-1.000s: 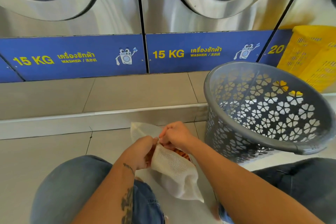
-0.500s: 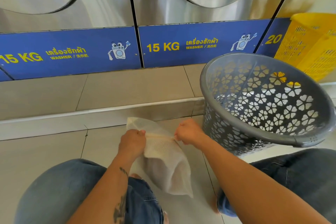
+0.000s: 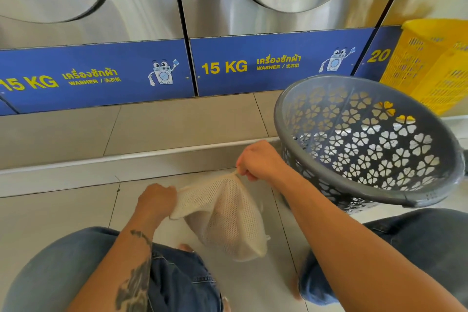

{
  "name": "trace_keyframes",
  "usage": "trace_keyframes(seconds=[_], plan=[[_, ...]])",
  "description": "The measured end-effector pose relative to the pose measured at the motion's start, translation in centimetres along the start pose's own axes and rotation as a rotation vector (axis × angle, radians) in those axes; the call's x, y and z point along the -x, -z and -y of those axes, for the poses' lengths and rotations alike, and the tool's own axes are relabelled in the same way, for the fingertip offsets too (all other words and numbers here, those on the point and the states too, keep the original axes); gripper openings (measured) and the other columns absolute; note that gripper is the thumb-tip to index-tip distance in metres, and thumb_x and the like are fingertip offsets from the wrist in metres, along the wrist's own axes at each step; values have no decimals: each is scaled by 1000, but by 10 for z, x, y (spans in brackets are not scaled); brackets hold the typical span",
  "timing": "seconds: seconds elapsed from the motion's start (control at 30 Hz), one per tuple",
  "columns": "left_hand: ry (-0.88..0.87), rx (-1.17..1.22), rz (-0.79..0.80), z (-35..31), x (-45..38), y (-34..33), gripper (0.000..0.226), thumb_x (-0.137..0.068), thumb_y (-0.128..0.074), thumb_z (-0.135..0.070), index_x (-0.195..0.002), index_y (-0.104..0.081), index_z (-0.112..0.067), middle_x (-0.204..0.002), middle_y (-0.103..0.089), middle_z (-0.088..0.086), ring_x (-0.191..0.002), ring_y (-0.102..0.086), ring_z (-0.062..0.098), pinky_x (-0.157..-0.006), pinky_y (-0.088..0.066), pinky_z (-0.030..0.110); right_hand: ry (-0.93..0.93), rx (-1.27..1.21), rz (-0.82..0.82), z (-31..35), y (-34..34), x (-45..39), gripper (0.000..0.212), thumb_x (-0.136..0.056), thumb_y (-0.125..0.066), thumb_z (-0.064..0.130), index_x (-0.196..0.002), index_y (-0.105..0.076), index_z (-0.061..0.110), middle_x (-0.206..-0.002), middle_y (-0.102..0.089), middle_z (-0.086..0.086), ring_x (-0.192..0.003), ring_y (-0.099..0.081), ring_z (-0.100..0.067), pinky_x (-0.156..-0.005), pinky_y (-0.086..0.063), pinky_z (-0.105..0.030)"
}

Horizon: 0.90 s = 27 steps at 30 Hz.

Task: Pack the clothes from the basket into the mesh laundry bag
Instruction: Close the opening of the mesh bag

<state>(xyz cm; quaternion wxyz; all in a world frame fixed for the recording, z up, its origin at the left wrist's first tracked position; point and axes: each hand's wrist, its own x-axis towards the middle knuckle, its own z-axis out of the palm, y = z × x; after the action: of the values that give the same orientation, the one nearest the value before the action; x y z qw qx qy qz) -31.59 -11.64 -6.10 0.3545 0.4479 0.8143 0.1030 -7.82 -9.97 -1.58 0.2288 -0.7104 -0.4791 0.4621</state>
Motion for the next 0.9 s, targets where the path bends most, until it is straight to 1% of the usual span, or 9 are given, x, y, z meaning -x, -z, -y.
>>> trace_keyframes(seconds=[0.07,0.17,0.27,0.37,0.47,0.57,0.7,0.8,0.9], plan=[[-157,-272,-29,0,6,-5,24,-92,-51,-22,-104,-62,-4,-95,-62,11,-77,-58,23,-71,-49,34,-7,22,30,-3,-10,1,12,-75,-61,-2,-79,-70,4,-67,-66,-10,-52,-59,-15,-49,-52,-24],[-578,-253,61,-6,29,-33,43,-89,-55,-24,-132,-53,-26,-136,-50,-2,-121,-52,22,-102,-44,41,-36,40,52,-18,-21,5,12,-65,-61,0,-69,-73,-2,-67,-70,-20,-57,-63,-26,-67,-61,-43],[-748,-396,184,-14,38,-59,54,-88,-54,-31,-141,-42,-35,-144,-43,-10,-128,-45,20,-105,-39,41,-66,-12,108,-27,-28,10,13,-84,-59,-2,-84,-72,-3,-70,-65,-12,-59,-60,-20,-60,-54,-31],[-740,-422,141,-11,31,-67,34,-93,-48,-30,-124,-60,-35,-122,-63,-8,-105,-59,17,-91,-48,34,-35,42,77,-31,-33,7,23,-89,-55,4,-99,-72,-7,-73,-63,-7,-57,-57,-14,-51,-49,-24],[-743,-379,-7,-14,26,-65,26,-96,-48,-28,-107,-72,-29,-104,-72,-5,-91,-64,17,-78,-49,29,59,141,80,-33,-32,7,20,-83,-60,3,-91,-74,-8,-66,-61,-6,-65,-57,-16,-65,-58,-37],[-747,-365,-69,-22,25,-64,24,-96,-49,-27,-103,-73,-29,-101,-72,-4,-89,-64,20,-76,-49,30,95,208,57,-40,-30,8,20,-77,-58,5,-78,-78,3,-66,-70,-5,-69,-66,-22,-72,-61,-39],[-695,-294,-160,-23,16,-56,23,-95,-52,-25,-101,-74,-28,-99,-72,-1,-86,-64,23,-76,-51,32,61,283,49,-60,-22,3,28,-63,-50,14,-72,-67,-6,-89,-72,-25,-63,-58,-24,-59,-58,-49],[-626,-228,-221,-18,10,-50,22,-95,-54,-21,-101,-75,-26,-97,-72,2,-83,-62,23,-76,-53,33,-28,335,80,-80,-14,11,16,-72,-54,8,-68,-66,-2,-93,-75,-23,-66,-60,-23,-56,-53,-39],[-565,-206,-253,-14,10,-48,25,-95,-52,-18,-101,-75,-25,-95,-72,4,-83,-64,27,-75,-56,38,-60,322,38,-94,-9,15,18,-79,-56,6,-76,-71,-3,-87,-76,-17,-70,-71,-29,-61,-61,-43]])
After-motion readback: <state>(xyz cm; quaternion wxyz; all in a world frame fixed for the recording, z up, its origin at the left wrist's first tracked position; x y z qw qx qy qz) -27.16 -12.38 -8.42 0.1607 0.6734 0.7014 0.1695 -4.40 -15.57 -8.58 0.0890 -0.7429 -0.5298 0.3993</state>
